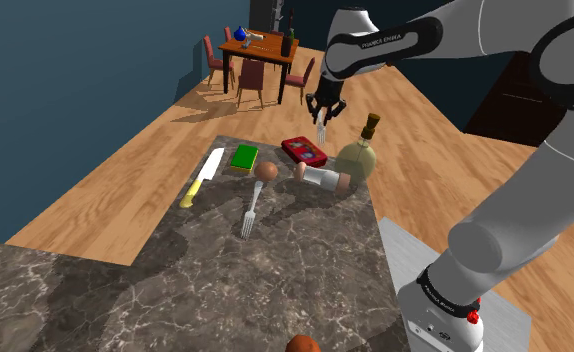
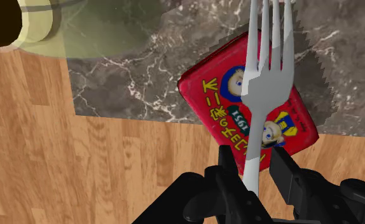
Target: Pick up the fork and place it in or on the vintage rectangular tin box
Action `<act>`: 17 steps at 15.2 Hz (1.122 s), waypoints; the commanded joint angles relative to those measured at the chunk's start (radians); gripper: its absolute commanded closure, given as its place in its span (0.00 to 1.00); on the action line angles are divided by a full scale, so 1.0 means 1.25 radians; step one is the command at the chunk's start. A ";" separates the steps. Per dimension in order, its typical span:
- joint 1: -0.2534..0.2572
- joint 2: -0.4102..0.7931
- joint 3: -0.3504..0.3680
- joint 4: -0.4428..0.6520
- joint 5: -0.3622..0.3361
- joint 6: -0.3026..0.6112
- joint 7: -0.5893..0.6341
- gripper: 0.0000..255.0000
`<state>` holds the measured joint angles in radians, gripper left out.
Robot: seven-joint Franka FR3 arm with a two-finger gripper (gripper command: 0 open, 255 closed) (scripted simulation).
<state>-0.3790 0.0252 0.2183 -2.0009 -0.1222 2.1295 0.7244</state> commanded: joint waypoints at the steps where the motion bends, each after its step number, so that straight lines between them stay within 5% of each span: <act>1: -0.006 0.060 -0.007 0.072 -0.013 -0.012 -0.010 1.00; 17: -0.005 0.113 -0.012 0.021 -0.035 0.089 0.008 1.00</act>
<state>-0.3857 0.1665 0.2036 -1.9738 -0.1655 2.2405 0.7349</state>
